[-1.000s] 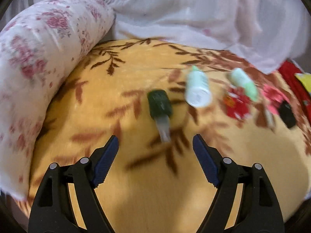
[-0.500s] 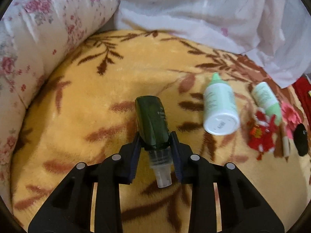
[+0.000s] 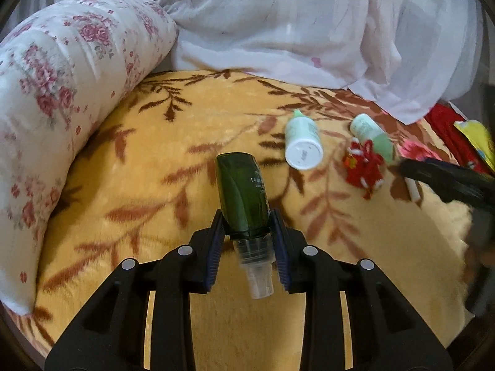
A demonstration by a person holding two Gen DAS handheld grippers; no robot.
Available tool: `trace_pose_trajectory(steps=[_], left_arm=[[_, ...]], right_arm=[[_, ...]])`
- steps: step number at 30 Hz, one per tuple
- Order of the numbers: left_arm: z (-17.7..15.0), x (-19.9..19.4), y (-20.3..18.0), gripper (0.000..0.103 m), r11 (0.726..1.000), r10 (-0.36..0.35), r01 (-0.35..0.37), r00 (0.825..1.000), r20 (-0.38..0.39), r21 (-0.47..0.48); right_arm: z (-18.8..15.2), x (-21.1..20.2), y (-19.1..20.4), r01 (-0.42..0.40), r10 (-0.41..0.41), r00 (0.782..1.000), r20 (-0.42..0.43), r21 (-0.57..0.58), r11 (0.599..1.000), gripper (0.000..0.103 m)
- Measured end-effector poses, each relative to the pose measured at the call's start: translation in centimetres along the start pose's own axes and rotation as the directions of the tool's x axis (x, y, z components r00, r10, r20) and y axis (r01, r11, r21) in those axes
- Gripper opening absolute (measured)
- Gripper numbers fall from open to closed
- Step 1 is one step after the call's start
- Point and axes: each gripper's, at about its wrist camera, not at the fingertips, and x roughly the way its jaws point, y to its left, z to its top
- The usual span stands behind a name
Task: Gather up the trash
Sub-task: 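Grasp the dark green bottle with the left tool while the right tool grasps the red knitted toy, then carry the green bottle and red toy over the orange bin and open both tools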
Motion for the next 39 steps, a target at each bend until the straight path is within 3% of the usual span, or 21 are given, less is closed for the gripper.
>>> trace_pose_trajectory(steps=[6, 8, 9, 11, 16, 22, 39], left_arm=[[-1.1, -0.8, 0.3, 0.03, 1.0, -0.016, 0.016, 1.0, 0.002, 0.006], [-1.4, -0.9, 0.4, 0.03, 1.0, -0.023, 0.023, 1.0, 0.001, 0.002], [-1.5, -1.0, 0.4, 0.03, 1.0, -0.025, 0.025, 1.0, -0.001, 0.002], [-1.8, -1.1, 0.3, 0.03, 1.0, -0.031, 0.031, 1.0, -0.005, -0.001], [-2.6, -1.4, -0.5, 0.03, 0.999, -0.047, 0.047, 0.999, -0.016, 0.003], [-3.9, -2.6, -2.2, 0.03, 0.997, -0.068, 0.068, 0.998, -0.015, 0.024], [-11.4, -10.6, -7.3, 0.03, 0.971, -0.201, 0.206, 0.978, -0.048, 0.121]], right_arm=[[1.4, 7.1, 1.3, 0.041, -0.037, 0.991, -0.126, 0.026, 0.999, 0.079], [1.3, 8.1, 1.2, 0.053, -0.047, 0.987, -0.152, 0.037, 0.998, 0.055], [1.3, 8.5, 1.1, 0.049, -0.042, 0.985, -0.165, 0.042, 0.998, 0.053], [1.1, 8.2, 1.0, 0.045, -0.038, 0.987, -0.156, 0.04, 0.998, 0.039], [0.4, 5.9, 1.2, 0.082, -0.083, 0.99, -0.116, -0.011, 0.997, 0.037], [-1.1, 2.5, 0.6, 0.073, -0.073, 0.994, -0.086, -0.006, 0.997, 0.037], [-11.8, -12.4, 2.1, -0.03, 0.03, 0.999, 0.016, -0.038, 0.999, 0.037]])
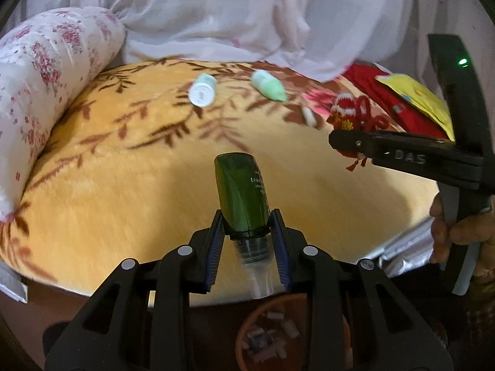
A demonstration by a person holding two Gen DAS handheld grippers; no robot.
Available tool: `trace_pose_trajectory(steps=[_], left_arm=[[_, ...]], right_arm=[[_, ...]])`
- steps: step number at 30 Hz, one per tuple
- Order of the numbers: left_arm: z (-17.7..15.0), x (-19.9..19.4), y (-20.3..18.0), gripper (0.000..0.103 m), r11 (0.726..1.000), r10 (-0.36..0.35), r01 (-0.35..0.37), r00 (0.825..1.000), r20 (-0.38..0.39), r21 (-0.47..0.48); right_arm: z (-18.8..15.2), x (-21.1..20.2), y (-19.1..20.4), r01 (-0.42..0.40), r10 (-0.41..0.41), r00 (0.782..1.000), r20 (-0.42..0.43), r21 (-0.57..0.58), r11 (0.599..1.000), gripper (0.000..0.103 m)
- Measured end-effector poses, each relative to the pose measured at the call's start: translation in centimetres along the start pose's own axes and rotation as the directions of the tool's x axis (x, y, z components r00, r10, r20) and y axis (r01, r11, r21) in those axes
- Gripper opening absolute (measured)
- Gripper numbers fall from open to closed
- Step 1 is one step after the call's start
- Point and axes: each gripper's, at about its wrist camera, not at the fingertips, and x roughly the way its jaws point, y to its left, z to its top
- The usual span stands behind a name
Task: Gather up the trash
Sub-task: 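Carry the green bottle and red toy over the orange bin and open both tools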
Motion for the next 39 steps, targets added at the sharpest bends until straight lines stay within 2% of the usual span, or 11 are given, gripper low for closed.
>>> trace_pose_trajectory(steps=[6, 11, 17, 24, 26, 27, 29, 30, 31, 34, 39], left_arm=[[-3.4, -1.4, -2.3, 0.03, 0.996, -0.065, 0.068, 0.996, -0.065, 0.05], [-6.1, -1.4, -3.4, 0.03, 0.987, -0.121, 0.136, 0.979, -0.161, 0.083], [-8.5, -0.7, -4.2, 0.03, 0.981, -0.132, 0.16, 0.963, -0.237, 0.107], [-10.0, -0.3, -5.2, 0.03, 0.972, -0.153, 0.197, 0.944, -0.293, 0.127], [-10.2, -0.3, -5.4, 0.03, 0.971, -0.153, 0.2, 0.942, -0.3, 0.133], [-10.4, -0.3, -5.5, 0.036, 0.97, -0.151, 0.2, 0.941, -0.304, 0.136], [-10.4, -0.4, -5.5, 0.057, 0.974, -0.134, 0.181, 0.945, -0.297, 0.136], [-10.3, -0.7, -5.4, 0.07, 0.977, -0.119, 0.163, 0.952, -0.283, 0.137], [-10.1, -0.9, -5.4, 0.073, 0.979, -0.11, 0.15, 0.957, -0.268, 0.136], [-9.6, -1.2, -5.2, 0.077, 0.982, -0.092, 0.129, 0.966, -0.241, 0.14], [-8.9, -1.2, -4.4, 0.079, 0.988, -0.068, 0.096, 0.973, -0.222, 0.119]], right_arm=[[-4.4, -4.8, 1.3, -0.023, 0.023, 1.0, 0.003, -0.021, 1.0, 0.037], [-8.9, -7.2, 1.8, -0.053, 0.052, 0.997, -0.061, -0.023, 0.998, 0.037], [-14.4, -6.8, 1.7, -0.08, 0.083, 0.979, -0.189, 0.026, 0.996, 0.037], [-18.3, -5.5, 2.1, -0.101, 0.113, 0.95, -0.291, 0.057, 0.993, 0.039], [-18.9, -5.4, 2.0, -0.098, 0.114, 0.946, -0.304, 0.065, 0.993, 0.049], [-19.0, -5.3, 2.0, -0.098, 0.113, 0.943, -0.314, 0.063, 0.993, 0.056], [-19.0, -5.4, 1.8, -0.075, 0.09, 0.947, -0.307, 0.059, 0.995, 0.081], [-18.9, -5.6, 1.7, -0.059, 0.073, 0.952, -0.298, 0.055, 0.997, 0.082], [-18.8, -5.6, 1.6, -0.046, 0.058, 0.954, -0.294, 0.048, 0.998, 0.083], [-18.4, -5.8, 0.7, -0.014, 0.031, 0.959, -0.281, 0.063, 0.998, 0.097], [-17.5, -6.2, -0.7, -0.006, 0.032, 0.973, -0.231, 0.112, 0.994, 0.097]])
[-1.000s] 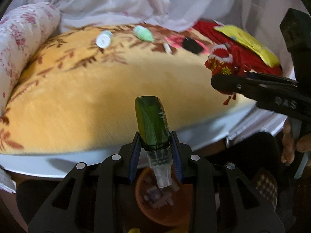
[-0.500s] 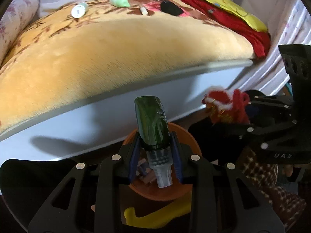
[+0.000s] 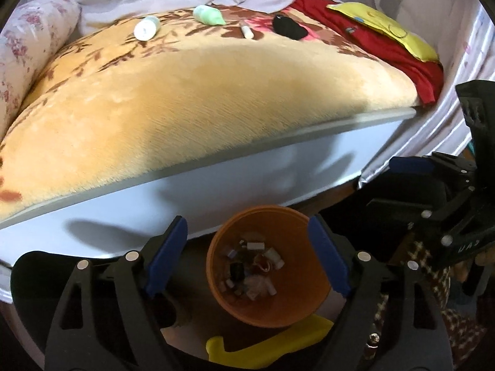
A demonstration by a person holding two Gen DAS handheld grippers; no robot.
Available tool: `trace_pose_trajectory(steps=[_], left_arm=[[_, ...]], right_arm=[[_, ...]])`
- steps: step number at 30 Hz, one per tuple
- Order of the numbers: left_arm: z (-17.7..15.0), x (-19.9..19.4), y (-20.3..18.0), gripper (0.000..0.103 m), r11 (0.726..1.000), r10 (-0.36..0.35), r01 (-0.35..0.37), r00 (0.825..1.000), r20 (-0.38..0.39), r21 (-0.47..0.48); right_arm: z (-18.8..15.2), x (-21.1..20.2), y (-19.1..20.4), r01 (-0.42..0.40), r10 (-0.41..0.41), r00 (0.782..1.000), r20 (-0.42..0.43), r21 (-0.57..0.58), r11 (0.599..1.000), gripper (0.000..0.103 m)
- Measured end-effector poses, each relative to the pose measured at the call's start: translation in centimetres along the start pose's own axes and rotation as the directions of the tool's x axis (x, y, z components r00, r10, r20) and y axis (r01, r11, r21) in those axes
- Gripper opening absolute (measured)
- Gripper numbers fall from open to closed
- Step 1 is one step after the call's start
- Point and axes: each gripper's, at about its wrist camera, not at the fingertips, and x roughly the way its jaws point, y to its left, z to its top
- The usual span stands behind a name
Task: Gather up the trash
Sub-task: 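Carry the green bottle and red toy over the orange bin and open both tools, then grasp the white-green lotion bottle with the left tool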
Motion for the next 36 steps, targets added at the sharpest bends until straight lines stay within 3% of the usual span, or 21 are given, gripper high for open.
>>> trace_pose_trajectory(steps=[12, 18, 22, 25, 30, 33, 36], left_arm=[[3.3, -1.9, 2.4, 0.079, 0.995, 0.089, -0.085, 0.99, 0.108, -0.043], [8.3, -2.8, 5.2, 0.079, 0.983, 0.172, -0.156, 0.966, 0.195, -0.094], [12.0, -2.1, 7.0, 0.087, 0.968, 0.238, -0.212, 0.944, 0.228, -0.134], [14.6, -1.1, 8.1, 0.087, 0.96, 0.267, -0.237, 0.934, 0.236, -0.148], [19.3, 2.0, 10.2, 0.088, 0.949, 0.308, -0.281, 0.919, 0.245, -0.142], [22.1, 4.0, 11.8, 0.088, 0.946, 0.315, -0.284, 0.919, 0.236, -0.157], [25.0, 6.4, 13.6, 0.088, 0.949, 0.291, -0.253, 0.934, 0.21, -0.19]], right_arm=[[3.7, -2.1, -1.3, 0.027, -0.032, 0.986, 0.161, 0.031, 0.999, 0.097], [6.9, -3.4, -1.0, 0.034, -0.035, 0.961, 0.274, 0.008, 0.999, 0.097], [8.7, -3.7, -0.8, 0.033, -0.031, 0.945, 0.326, -0.001, 0.999, 0.098], [9.2, -3.5, -0.9, 0.029, -0.027, 0.938, 0.345, -0.001, 1.0, 0.098], [9.4, -1.7, -1.9, 0.008, -0.014, 0.947, 0.32, 0.021, 1.0, 0.098], [9.4, -0.8, -2.6, 0.004, -0.015, 0.95, 0.311, 0.039, 0.999, 0.098], [9.6, -0.2, -3.3, 0.013, -0.029, 0.951, 0.307, 0.053, 0.998, 0.098]])
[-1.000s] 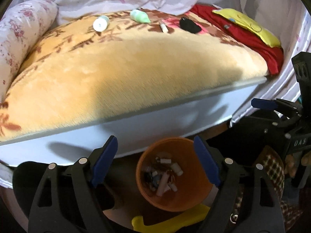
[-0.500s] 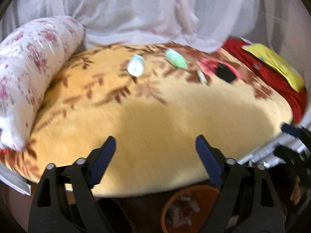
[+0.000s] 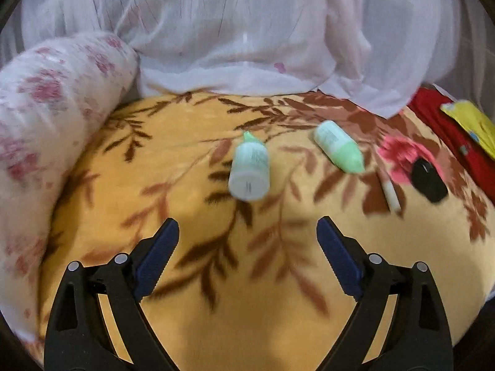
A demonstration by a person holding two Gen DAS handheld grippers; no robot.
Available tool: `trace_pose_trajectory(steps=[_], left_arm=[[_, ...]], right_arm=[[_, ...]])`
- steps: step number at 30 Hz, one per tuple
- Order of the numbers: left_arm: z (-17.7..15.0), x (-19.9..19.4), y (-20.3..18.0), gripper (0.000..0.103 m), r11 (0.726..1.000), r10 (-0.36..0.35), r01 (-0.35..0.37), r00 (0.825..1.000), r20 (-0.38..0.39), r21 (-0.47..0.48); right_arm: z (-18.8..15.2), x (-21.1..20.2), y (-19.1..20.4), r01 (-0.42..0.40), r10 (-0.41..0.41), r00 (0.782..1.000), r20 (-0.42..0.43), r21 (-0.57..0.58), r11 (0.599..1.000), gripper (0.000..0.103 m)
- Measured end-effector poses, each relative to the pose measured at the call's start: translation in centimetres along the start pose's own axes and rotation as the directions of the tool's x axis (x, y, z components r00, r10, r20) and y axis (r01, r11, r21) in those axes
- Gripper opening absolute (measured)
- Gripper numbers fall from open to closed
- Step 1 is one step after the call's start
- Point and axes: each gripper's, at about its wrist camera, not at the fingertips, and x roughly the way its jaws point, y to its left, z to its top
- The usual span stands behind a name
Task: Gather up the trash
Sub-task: 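Grasp the white-green lotion bottle with the left tool, then grasp the green-capped roll-on bottle with the right tool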
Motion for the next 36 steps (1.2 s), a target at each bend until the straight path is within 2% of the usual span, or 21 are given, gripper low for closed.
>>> trace_pose_trajectory(steps=[5, 12, 14, 15, 16, 22, 28, 31, 36], left_arm=[[3.0, 4.7, 0.4, 0.089, 0.999, 0.02, -0.021, 1.0, -0.017, -0.042], [4.6, 10.2, -0.7, 0.088, 0.998, 0.066, -0.066, 0.996, -0.054, -0.005], [4.7, 11.3, -1.0, 0.075, 0.998, 0.065, -0.066, 0.995, -0.079, 0.0], [4.8, 11.8, -1.0, 0.049, 0.998, 0.055, -0.055, 0.993, -0.101, -0.001], [4.7, 12.1, -0.9, 0.048, 0.999, 0.042, -0.044, 0.992, -0.121, -0.009], [3.0, 9.6, -0.5, 0.047, 0.998, 0.01, -0.017, 0.995, -0.098, -0.064], [-0.2, 4.3, -0.3, 0.047, 0.997, -0.039, 0.034, 0.997, -0.065, -0.068], [-1.9, 1.3, -0.2, 0.047, 0.997, -0.052, 0.05, 0.998, -0.03, -0.063], [-4.7, -2.1, 0.1, 0.047, 0.996, -0.066, 0.066, 0.998, 0.003, -0.058]], right_arm=[[0.5, 1.0, -1.1, 0.004, -0.004, 1.0, -0.011, 0.021, 1.0, 0.098], [1.4, 2.0, -1.9, 0.01, -0.01, 1.0, -0.021, 0.026, 1.0, 0.098], [1.6, 2.2, -1.9, 0.008, -0.008, 1.0, -0.022, 0.025, 1.0, 0.097], [1.6, 2.2, -1.9, 0.008, -0.007, 1.0, -0.022, 0.024, 1.0, 0.098], [1.6, 2.3, -1.9, 0.006, -0.006, 1.0, -0.023, 0.022, 1.0, 0.098], [2.1, 2.7, -2.3, 0.007, -0.007, 1.0, -0.023, 0.027, 1.0, 0.098], [3.6, 3.3, -2.5, 0.022, -0.021, 1.0, -0.013, 0.012, 1.0, 0.098], [6.1, 4.4, -2.3, 0.038, -0.038, 0.999, -0.011, -0.015, 0.999, 0.098], [11.3, 7.8, -1.0, 0.002, -0.002, 1.0, 0.008, -0.052, 0.999, 0.098]])
